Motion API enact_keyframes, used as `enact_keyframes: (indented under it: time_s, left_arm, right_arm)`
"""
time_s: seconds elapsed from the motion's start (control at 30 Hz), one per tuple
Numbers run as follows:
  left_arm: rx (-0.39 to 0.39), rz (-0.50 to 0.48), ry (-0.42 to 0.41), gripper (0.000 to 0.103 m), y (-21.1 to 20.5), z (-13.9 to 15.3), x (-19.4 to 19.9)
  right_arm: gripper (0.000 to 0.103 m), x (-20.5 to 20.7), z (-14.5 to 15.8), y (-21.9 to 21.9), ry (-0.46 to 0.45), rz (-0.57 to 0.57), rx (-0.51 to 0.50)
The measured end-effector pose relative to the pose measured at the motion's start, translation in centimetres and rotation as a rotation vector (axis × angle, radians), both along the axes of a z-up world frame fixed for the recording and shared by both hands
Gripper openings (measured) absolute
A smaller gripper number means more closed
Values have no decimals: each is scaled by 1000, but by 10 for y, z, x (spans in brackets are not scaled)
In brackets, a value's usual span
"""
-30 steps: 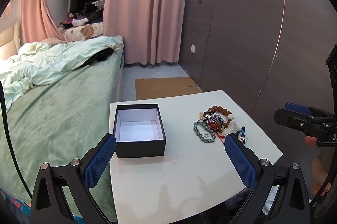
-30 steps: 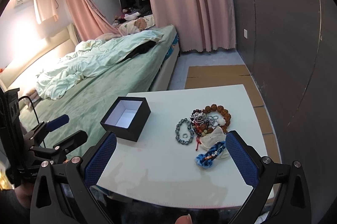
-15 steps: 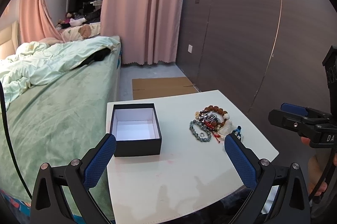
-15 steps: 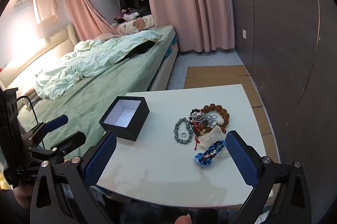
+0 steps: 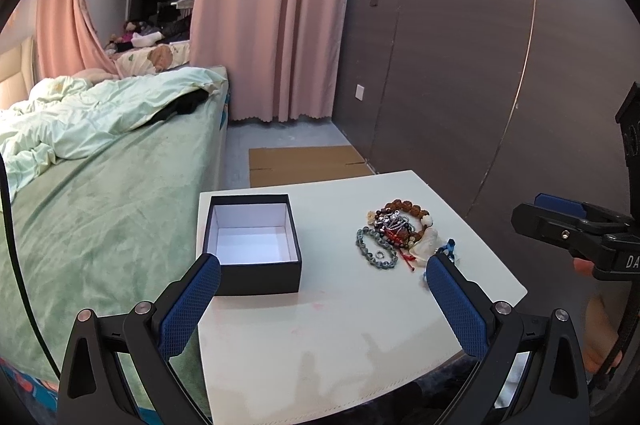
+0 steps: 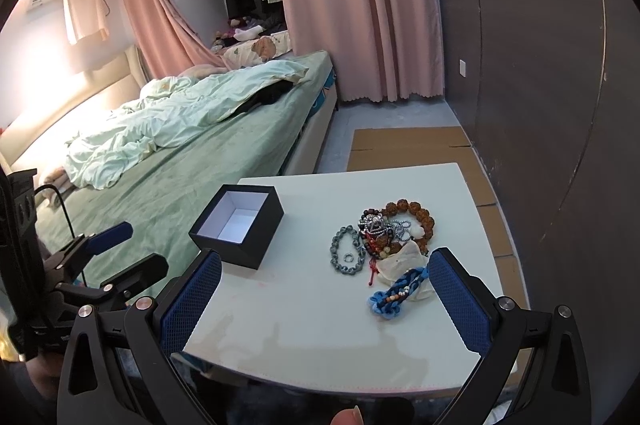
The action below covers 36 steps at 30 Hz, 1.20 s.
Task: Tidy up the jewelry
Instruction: 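Lower the right gripper onto the blue braided bracelet and close it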
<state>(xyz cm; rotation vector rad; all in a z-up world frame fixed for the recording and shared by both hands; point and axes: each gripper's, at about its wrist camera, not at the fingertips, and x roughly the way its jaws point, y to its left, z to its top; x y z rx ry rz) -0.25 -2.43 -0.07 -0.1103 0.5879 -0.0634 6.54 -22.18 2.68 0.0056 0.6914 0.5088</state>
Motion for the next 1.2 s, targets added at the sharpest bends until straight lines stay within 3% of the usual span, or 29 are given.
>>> enact_keyframes:
  time_s: [0.6, 0.77, 0.83, 0.97, 1.2]
  left_arm:
    - [-59, -47, 62, 103, -18, -13, 50]
    - [-105, -64, 93, 102, -17, -20, 69]
    - [-120, -74, 118, 93, -17, -25, 79]
    - [-155, -114, 164, 89, -21, -32, 98]
    - [-141, -164, 262, 70, -35, -58, 125]
  right_arm:
    - [103, 37, -11, -27, 79, -112, 52]
    - [103, 59, -27, -46, 173, -199, 103]
    - [103, 68, -34, -54, 208, -250, 105]
    - [99, 82, -49, -66, 274, -322, 139]
    - [80, 108, -73, -78, 387, -392, 212]
